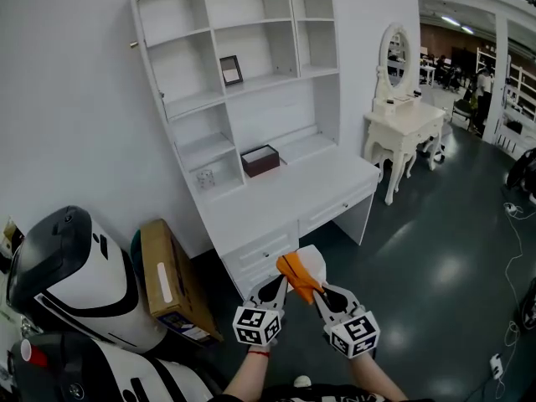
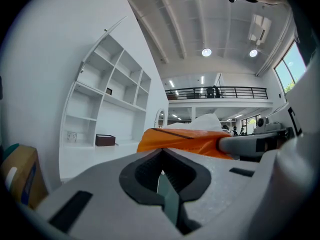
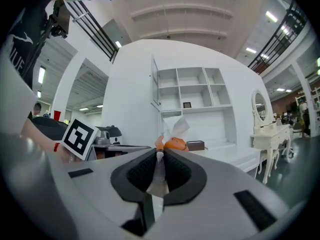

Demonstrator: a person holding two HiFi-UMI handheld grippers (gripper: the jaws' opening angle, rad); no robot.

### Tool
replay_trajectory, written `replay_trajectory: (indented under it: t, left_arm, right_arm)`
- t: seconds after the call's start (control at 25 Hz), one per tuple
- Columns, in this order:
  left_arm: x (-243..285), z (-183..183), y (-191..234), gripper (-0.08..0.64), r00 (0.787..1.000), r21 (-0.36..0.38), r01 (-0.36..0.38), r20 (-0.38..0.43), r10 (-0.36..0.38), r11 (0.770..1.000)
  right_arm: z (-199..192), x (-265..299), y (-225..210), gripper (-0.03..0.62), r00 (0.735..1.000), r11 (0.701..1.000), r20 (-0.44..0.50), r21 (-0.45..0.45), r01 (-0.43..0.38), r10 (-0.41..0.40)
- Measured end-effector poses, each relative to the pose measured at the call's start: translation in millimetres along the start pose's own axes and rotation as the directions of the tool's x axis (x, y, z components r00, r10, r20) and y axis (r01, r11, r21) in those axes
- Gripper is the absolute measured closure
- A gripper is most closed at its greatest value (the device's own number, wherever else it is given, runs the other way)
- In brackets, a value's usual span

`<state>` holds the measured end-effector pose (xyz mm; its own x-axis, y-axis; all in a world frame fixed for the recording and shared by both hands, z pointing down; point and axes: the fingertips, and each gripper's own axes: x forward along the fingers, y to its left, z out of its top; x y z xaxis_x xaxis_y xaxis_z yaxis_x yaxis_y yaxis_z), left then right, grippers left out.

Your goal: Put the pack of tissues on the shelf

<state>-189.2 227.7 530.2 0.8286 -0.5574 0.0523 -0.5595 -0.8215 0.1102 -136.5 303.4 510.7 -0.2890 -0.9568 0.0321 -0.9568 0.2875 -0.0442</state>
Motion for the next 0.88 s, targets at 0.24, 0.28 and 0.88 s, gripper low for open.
replay_trajectory:
  t: [0.24,0.28,0.88]
  left_arm:
    - [27,0,28,0.554,1.000,-0.013,-0.009,0.000,0.009,1.000]
    - [30,-2,31,0.554,1.000,-0.019,-0.010,-0.004,0.010,1.000]
    - [95,-7,67,0.554,1.000,-0.023,-0.023,-0.021,0.023,0.999]
  right_arm:
    - [-2,38,-17,0.569,1.000,1.000,0.003,0.015,-0.009,0.009]
    - [-4,42,-19,0.569,1.000,1.000,-0.001,0.018,-0.009,0.009]
    - [-11,102,-76,0.569,1.000,0.998,0.004,0.052,-0.024,0.024]
